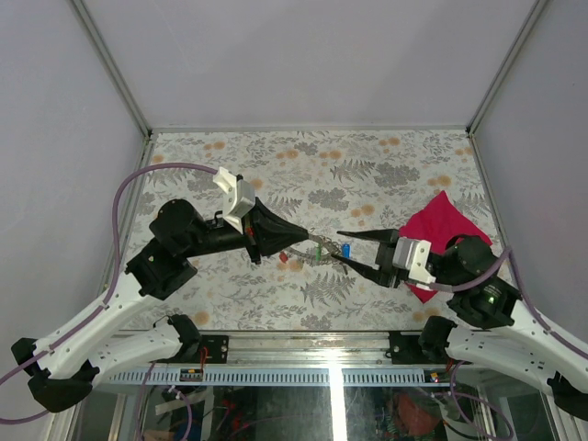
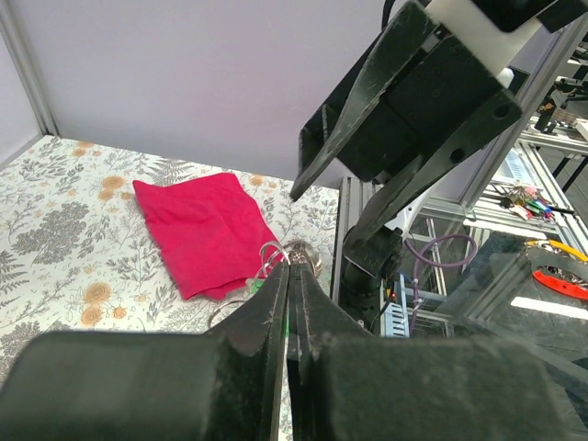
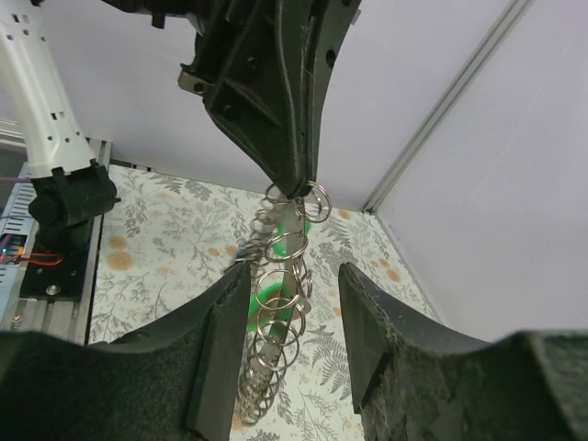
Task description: Put the keys on the keyring
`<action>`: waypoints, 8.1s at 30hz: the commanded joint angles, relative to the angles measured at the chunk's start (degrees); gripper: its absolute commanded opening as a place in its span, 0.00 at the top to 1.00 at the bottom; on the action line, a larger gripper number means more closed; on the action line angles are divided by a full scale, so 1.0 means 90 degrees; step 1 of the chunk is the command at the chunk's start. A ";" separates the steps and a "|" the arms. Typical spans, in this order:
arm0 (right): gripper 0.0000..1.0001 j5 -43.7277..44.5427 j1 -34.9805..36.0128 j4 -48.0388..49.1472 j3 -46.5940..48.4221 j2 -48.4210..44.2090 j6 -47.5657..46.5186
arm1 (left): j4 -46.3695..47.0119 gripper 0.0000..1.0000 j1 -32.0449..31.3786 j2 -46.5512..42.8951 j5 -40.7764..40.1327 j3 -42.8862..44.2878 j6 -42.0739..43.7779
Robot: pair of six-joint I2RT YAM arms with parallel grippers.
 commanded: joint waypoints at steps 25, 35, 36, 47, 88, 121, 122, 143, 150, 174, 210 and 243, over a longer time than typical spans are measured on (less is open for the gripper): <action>0.57 -0.1632 -0.0785 -0.0677 0.1545 0.0998 0.1431 | -0.0103 1.00 -0.0010 -0.0087 0.0591 0.0239 0.0281; 0.54 -0.4387 -0.2267 0.1449 0.1162 0.1630 0.3748 | -0.0149 1.00 -0.0005 -0.0225 0.0594 0.0235 0.0233; 0.54 -0.4418 -0.2267 0.1530 0.1133 0.1654 0.3783 | -0.0141 1.00 -0.0005 -0.0222 0.0606 0.0229 0.0233; 0.53 -0.4606 -0.2267 0.1547 0.1008 0.1948 0.3617 | -0.0063 1.00 -0.0010 -0.0124 0.0699 0.0267 0.0223; 1.00 -0.3168 -0.1897 -0.3755 0.3229 0.2552 0.0912 | -0.0619 0.69 -0.0007 -0.0225 -0.0212 0.0200 0.0588; 1.00 0.0161 0.0227 -0.8549 0.7614 0.5113 -0.0137 | 0.0250 0.70 -0.0006 0.0106 0.0560 -0.0466 0.0418; 1.00 0.0166 0.0271 -0.8536 0.7620 0.5128 -0.0148 | 0.0202 0.70 -0.0007 0.0154 0.0586 -0.0435 0.0439; 1.00 0.0112 0.0408 -0.8135 0.7296 0.5043 -0.0081 | 0.0179 0.85 -0.0014 0.0426 0.1041 -0.0306 0.0390; 1.00 0.0214 0.0419 -0.8042 0.7216 0.5044 0.0024 | 0.0236 0.93 -0.0015 0.0413 0.0973 -0.0314 0.0359; 0.44 0.3673 0.0404 -0.4304 0.4539 0.2776 0.0875 | 0.0465 1.00 0.0004 -0.0121 -0.0225 -0.0775 0.0100; 0.45 0.1086 -0.3217 -0.1460 -0.1021 0.3768 0.6282 | -0.0256 1.00 0.0868 -0.0036 -0.0211 -0.0857 -0.0006; 0.59 0.1834 -0.3205 0.0392 -0.3008 0.3540 1.0071 | -0.0433 1.00 0.0932 -0.0081 -0.0306 -0.0819 0.0121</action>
